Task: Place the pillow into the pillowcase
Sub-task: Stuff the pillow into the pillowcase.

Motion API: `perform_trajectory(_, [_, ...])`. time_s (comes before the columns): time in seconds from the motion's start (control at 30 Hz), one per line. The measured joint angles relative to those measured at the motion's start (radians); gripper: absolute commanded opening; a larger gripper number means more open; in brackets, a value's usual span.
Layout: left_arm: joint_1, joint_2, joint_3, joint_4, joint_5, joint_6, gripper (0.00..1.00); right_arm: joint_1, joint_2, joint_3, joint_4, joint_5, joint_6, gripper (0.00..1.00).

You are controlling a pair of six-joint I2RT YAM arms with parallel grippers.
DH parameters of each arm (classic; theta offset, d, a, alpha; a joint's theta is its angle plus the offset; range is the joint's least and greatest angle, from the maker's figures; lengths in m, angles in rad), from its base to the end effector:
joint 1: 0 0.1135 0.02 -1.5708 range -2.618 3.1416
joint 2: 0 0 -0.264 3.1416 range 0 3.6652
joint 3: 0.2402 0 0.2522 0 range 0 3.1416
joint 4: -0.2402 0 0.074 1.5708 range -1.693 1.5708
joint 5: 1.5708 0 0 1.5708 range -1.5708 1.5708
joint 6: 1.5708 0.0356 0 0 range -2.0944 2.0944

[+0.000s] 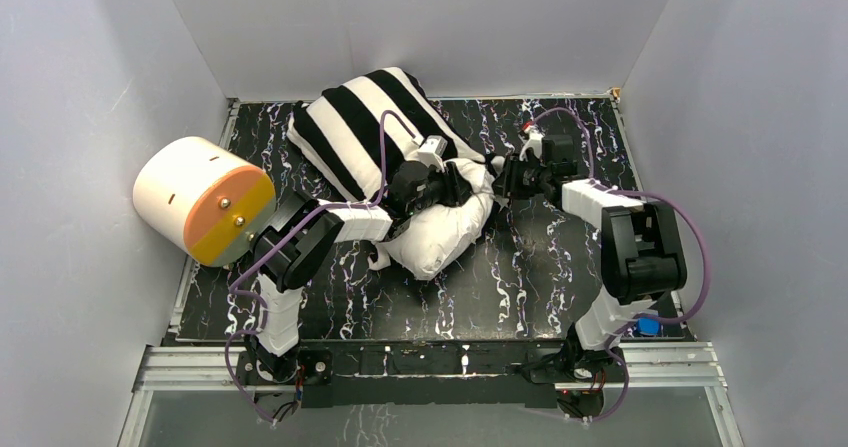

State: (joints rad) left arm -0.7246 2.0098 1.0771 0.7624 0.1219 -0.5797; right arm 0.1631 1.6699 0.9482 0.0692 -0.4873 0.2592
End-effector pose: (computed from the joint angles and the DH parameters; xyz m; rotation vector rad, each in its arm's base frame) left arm 0.3221 -0.2910 0.1729 0.2300 1.8479 -1.0413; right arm 0.3460 0.0738 0.1954 -0.1664 2.2371 0.7719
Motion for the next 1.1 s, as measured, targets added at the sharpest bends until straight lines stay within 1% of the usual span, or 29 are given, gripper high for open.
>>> perform_trajectory(0.03, [0.000, 0.000, 0.000, 0.000, 0.000, 0.000, 0.38, 0.010, 0.012, 0.005, 0.003, -0.005, 0.000, 0.32])
perform_trajectory(0.07, [0.000, 0.000, 0.000, -0.002, 0.000, 0.000, 0.38, 0.017, 0.021, 0.009, 0.007, -0.006, 0.000, 0.13])
perform_trajectory(0.1, [0.000, 0.000, 0.001, -0.003, 0.000, 0.000, 0.38, 0.024, 0.029, 0.012, 0.011, -0.006, 0.000, 0.00])
perform_trajectory(0.23, [0.000, 0.005, 0.019, -0.028, -0.001, 0.003, 0.38, 0.033, 0.018, 0.021, -0.009, 0.013, 0.000, 0.00])
perform_trajectory(0.37, [0.000, 0.019, 0.042, -0.041, -0.002, 0.002, 0.38, 0.026, -0.107, 0.029, -0.089, 0.047, 0.000, 0.00])
perform_trajectory(0.47, [0.003, 0.027, 0.060, -0.047, -0.013, 0.003, 0.38, 0.035, -0.222, 0.042, -0.126, -0.014, 0.011, 0.00])
perform_trajectory(0.57, [0.010, 0.030, 0.079, -0.069, -0.017, 0.003, 0.38, 0.051, -0.263, 0.016, -0.087, -0.073, 0.044, 0.00])
perform_trajectory(0.73, [0.006, 0.051, 0.123, -0.126, -0.030, 0.008, 0.39, 0.067, -0.240, -0.014, 0.029, -0.156, 0.129, 0.00])
perform_trajectory(0.83, [0.004, 0.053, 0.134, -0.146, -0.041, 0.008, 0.39, 0.105, -0.202, -0.014, 0.085, -0.188, 0.147, 0.00])
perform_trajectory(0.97, [0.002, 0.049, 0.138, -0.171, -0.046, 0.006, 0.40, 0.130, -0.162, -0.013, 0.102, -0.190, 0.151, 0.00])
perform_trajectory(1.03, [0.003, 0.022, 0.134, -0.198, -0.051, 0.003, 0.41, 0.131, -0.151, -0.020, 0.121, -0.181, 0.165, 0.00])
perform_trajectory(1.1, [0.005, -0.025, 0.109, -0.233, -0.047, 0.001, 0.45, 0.131, -0.136, -0.037, 0.164, -0.172, 0.181, 0.00])
